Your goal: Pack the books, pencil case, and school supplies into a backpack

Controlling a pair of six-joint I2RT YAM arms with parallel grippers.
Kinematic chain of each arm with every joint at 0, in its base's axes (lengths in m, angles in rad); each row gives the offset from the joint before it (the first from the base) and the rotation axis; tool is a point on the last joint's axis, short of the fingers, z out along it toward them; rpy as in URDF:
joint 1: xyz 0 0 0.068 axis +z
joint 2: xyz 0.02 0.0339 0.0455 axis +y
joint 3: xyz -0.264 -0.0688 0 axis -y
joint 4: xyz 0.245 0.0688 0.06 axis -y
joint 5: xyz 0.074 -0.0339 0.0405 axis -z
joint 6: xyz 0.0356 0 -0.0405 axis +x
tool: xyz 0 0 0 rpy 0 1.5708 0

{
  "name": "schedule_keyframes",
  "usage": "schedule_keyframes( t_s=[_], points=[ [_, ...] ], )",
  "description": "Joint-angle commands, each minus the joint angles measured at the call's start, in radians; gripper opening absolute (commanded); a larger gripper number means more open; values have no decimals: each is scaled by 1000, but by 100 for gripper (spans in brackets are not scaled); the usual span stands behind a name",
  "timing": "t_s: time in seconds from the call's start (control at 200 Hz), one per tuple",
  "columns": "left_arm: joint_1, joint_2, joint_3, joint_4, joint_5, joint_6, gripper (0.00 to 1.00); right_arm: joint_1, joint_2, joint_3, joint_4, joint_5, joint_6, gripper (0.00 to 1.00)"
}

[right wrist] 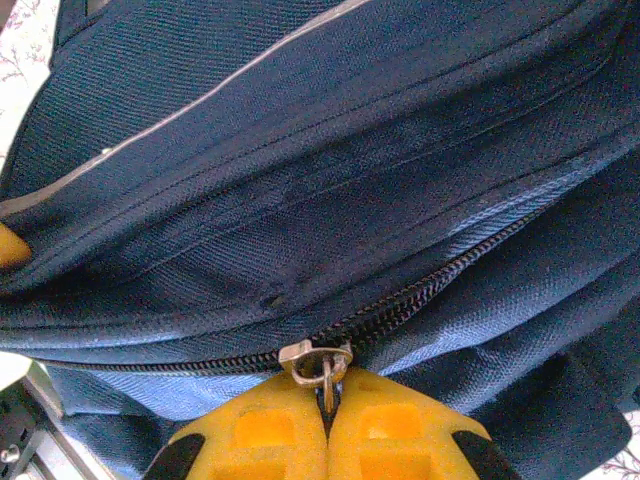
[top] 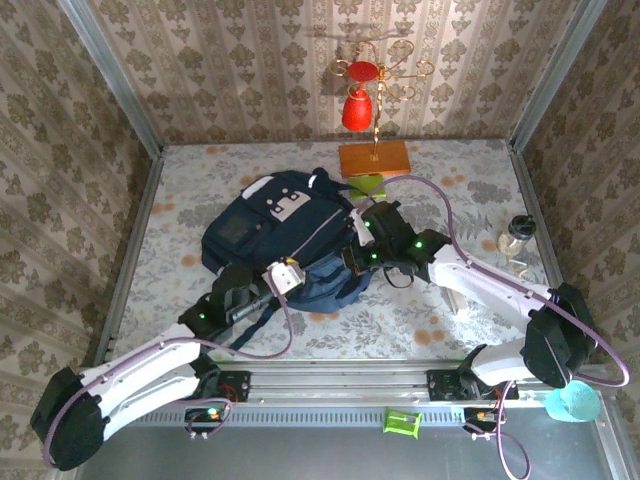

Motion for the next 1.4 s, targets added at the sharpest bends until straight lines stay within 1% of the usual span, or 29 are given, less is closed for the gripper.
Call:
schedule_keyframes(
  t_s=[0.0,0.055,0.13,0.175,0.23,0.325,0.425,0.515,0.63,0.72,0.795,0.87,0.92,1.0,1.035,1.125,1.29,1.35,1.395],
  points=[
    [26,-4,27,-48,11,-79,45,-11,-19,-3,66,-97,18,0],
    [23,0,51,-63,55,-105,54,-3,-24,-9,91,-141,18,0],
    [20,-3,73,-55,97,-148,62,1,-35,-19,113,-180,22,0],
    [17,2,88,-49,129,-150,67,1,-41,-23,122,-195,26,0],
    [4,16,116,-67,141,-145,71,4,-47,-26,128,-206,27,0],
    [-22,49,159,-112,165,-115,74,8,-51,-25,127,-209,27,0],
    [-34,76,176,-108,191,-111,76,12,-52,-27,133,-211,30,0],
    [-43,123,208,-140,173,-104,74,14,-51,-27,138,-217,32,0],
    [-47,186,240,-167,145,-76,71,16,-60,-26,141,-222,33,0],
    [-48,243,256,-151,139,-48,69,18,-62,-31,157,-230,47,0],
    [-48,290,274,-140,116,-38,66,19,-59,-36,174,-246,57,0],
    [-49,311,273,-120,62,-37,56,22,-62,-37,165,-246,54,0],
    [-46,301,251,-100,41,-29,46,21,-69,-40,141,-224,40,0],
    [-29,263,197,-52,39,-36,25,17,-78,-33,70,-130,24,0],
    [-18,241,178,-49,45,-50,21,10,-74,-22,26,-82,21,0],
    [12,187,134,-52,64,-76,18,-3,-53,3,-68,49,12,0],
    [72,68,43,-30,81,-151,15,-18,-11,35,-117,236,17,0],
    [96,34,18,-10,92,-181,14,-24,4,53,-107,247,16,0],
    [104,26,12,-3,103,-195,13,-24,4,60,-82,205,12,0]
  ],
)
